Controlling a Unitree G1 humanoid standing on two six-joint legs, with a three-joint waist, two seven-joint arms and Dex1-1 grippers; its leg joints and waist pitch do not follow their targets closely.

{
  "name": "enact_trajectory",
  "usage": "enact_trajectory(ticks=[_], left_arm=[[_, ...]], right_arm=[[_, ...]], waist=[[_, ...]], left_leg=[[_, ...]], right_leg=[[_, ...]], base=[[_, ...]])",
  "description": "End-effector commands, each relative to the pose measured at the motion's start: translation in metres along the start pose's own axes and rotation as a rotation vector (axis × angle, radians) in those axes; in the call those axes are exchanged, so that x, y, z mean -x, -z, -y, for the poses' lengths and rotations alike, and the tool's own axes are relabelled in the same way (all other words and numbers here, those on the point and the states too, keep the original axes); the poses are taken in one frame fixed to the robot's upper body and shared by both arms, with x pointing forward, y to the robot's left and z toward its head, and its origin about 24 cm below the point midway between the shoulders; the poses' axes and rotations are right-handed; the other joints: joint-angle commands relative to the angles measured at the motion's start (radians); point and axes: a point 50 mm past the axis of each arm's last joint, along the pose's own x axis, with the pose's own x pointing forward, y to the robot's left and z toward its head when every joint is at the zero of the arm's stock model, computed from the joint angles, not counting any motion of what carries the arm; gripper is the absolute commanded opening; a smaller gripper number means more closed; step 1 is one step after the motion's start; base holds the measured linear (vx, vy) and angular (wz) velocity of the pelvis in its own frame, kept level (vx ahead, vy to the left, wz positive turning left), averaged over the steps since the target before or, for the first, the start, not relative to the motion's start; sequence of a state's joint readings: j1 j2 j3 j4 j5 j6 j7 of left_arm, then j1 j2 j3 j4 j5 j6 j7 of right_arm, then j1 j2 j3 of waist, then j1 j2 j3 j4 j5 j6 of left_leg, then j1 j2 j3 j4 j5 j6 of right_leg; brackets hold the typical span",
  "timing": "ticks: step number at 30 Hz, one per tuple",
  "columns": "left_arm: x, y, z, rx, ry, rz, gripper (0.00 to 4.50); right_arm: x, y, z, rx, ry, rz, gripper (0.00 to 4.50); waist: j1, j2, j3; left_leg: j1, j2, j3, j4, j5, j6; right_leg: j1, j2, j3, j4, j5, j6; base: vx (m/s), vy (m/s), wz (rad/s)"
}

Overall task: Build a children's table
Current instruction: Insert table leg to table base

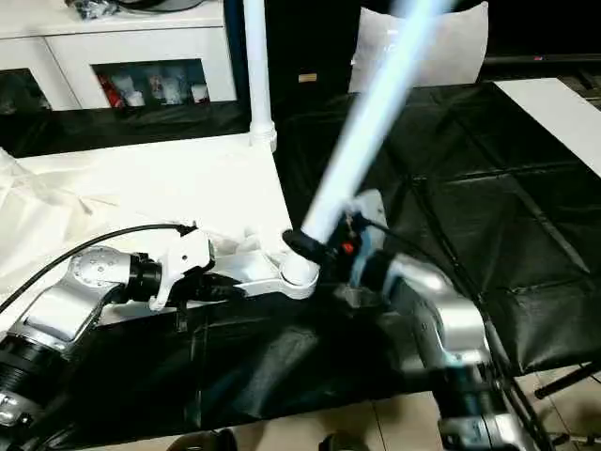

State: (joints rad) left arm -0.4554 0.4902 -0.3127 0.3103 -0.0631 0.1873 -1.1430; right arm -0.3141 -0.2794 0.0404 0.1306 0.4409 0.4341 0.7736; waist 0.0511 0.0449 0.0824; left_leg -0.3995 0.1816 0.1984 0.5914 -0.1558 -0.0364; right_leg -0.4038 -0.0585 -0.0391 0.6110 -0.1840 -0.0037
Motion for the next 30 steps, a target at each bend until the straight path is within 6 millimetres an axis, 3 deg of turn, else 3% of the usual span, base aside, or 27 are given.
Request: enact_trajectory(ticks=[1,5,7,8,12,14,15,17,18,19,20,24,28,29,30], left_arm=[[0.004,-0.003,-0.004,-0.014,-0.011,0.021,0.00],[0.005,-0.001,-0.004,-0.025,-0.005,0.007,0.00],[0.006,-0.001,-0.004,-0.038,0.010,-0.007,0.00],[0.006,-0.001,-0.004,-0.044,0.018,-0.013,0.00],[0.007,-0.001,-0.004,-0.060,0.038,-0.024,0.00],[0.006,-0.005,-0.005,-0.078,0.065,-0.032,0.00],[0.006,-0.006,-0.007,-0.090,0.077,-0.041,0.00],[0.006,-0.007,-0.008,-0.100,0.085,-0.048,0.00],[0.006,-0.009,-0.010,-0.108,0.084,-0.049,0.00],[0.006,-0.010,-0.012,-0.111,0.082,-0.049,0.00],[0.006,-0.012,-0.013,-0.115,0.082,-0.049,0.00],[0.008,-0.018,-0.022,-0.141,0.080,-0.051,0.00],[0.010,-0.024,-0.035,-0.163,0.067,-0.069,0.00],[0.012,-0.026,-0.038,-0.167,0.057,-0.076,0.00],[0.012,-0.026,-0.040,-0.169,0.054,-0.079,0.00]], right_arm=[[0.014,0.033,0.004,-0.015,0.048,-0.157,1.90],[0.017,0.039,-0.002,0.114,0.011,-0.240,1.90],[0.017,0.042,-0.004,0.181,-0.023,-0.301,1.90],[0.016,0.043,-0.005,0.198,-0.042,-0.323,1.90],[0.012,0.044,-0.006,0.213,-0.087,-0.359,1.90],[0.008,0.051,-0.010,0.204,-0.176,-0.429,1.90],[0.007,0.055,-0.013,0.201,-0.222,-0.458,1.90],[0.006,0.058,-0.015,0.199,-0.256,-0.478,1.90],[0.006,0.061,-0.019,0.195,-0.289,-0.495,1.90],[0.006,0.062,-0.022,0.190,-0.307,-0.502,1.90],[0.006,0.064,-0.025,0.184,-0.332,-0.509,1.90],[0.013,0.073,-0.041,0.142,-0.417,-0.530,1.90],[0.014,0.078,-0.052,0.117,-0.453,-0.521,1.90],[0.014,0.079,-0.054,0.116,-0.452,-0.517,1.90],[0.014,0.079,-0.055,0.116,-0.452,-0.515,1.90]], waist=[[0.008,0.002,-0.072],[0.013,0.002,-0.067],[0.012,0.005,-0.057],[0.010,0.002,-0.055],[0.006,-0.003,-0.048],[0.003,-0.007,-0.041],[0.001,-0.007,-0.031],[0.000,-0.011,-0.028],[0.002,-0.010,-0.025],[0.001,-0.016,-0.016],[0.003,-0.014,-0.019],[0.010,-0.022,-0.004],[0.015,-0.019,0.004],[0.016,-0.011,0.012],[0.014,-0.017,0.019]], left_leg=[[0.032,0.047,-0.028,-0.069,-0.246,0.016],[0.035,0.048,-0.029,-0.072,-0.280,0.008],[0.038,0.047,-0.031,-0.076,-0.325,-0.004],[0.040,0.047,-0.033,-0.078,-0.350,-0.010],[0.043,0.047,-0.036,-0.082,-0.376,-0.015],[0.042,0.047,-0.035,-0.085,-0.375,-0.008],[0.043,0.047,-0.035,-0.087,-0.383,-0.006],[0.043,0.047,-0.035,-0.088,-0.391,-0.006],[0.046,0.049,-0.036,-0.091,-0.393,-0.007],[0.045,0.049,-0.036,-0.094,-0.399,-0.006],[0.049,0.049,-0.037,-0.095,-0.404,-0.009],[0.053,0.050,-0.036,-0.103,-0.408,-0.004],[0.053,0.052,-0.038,-0.111,-0.399,-0.003],[0.055,0.052,-0.040,-0.114,-0.423,-0.009],[0.060,0.053,-0.042,-0.119,-0.467,-0.019]], right_leg=[[0.040,-0.080,0.041,-0.073,-0.199,-0.236],[0.036,-0.081,0.042,-0.080,-0.269,-0.214],[0.031,-0.081,0.044,-0.088,-0.352,-0.194],[0.031,-0.082,0.044,-0.093,-0.390,-0.183],[0.027,-0.081,0.047,-0.095,-0.412,-0.175],[0.024,-0.081,0.048,-0.096,-0.412,-0.174],[0.018,-0.080,0.048,-0.099,-0.421,-0.172],[0.019,-0.081,0.050,-0.102,-0.436,-0.165],[0.017,-0.083,0.052,-0.103,-0.433,-0.164],[0.015,-0.081,0.052,-0.105,-0.434,-0.161],[0.017,-0.082,0.052,-0.104,-0.433,-0.160],[0.014,-0.082,0.055,-0.108,-0.413,-0.159],[0.015,-0.084,0.054,-0.110,-0.396,-0.159],[0.014,-0.086,0.054,-0.113,-0.417,-0.160],[0.014,-0.088,0.053,-0.119,-0.475,-0.153]], base=[[0.000,0.000,0.00],[0.000,0.000,0.00],[0.000,0.000,0.00],[0.000,0.000,0.00],[0.000,0.000,0.00],[0.000,0.000,0.00],[0.000,0.000,0.00],[0.000,0.000,0.00],[0.000,0.000,0.00],[0.000,0.000,0.00],[0.000,0.000,0.00],[0.000,0.000,0.00],[0.000,0.000,0.00],[0.000,0.000,0.00],[0.000,0.000,0.00]])
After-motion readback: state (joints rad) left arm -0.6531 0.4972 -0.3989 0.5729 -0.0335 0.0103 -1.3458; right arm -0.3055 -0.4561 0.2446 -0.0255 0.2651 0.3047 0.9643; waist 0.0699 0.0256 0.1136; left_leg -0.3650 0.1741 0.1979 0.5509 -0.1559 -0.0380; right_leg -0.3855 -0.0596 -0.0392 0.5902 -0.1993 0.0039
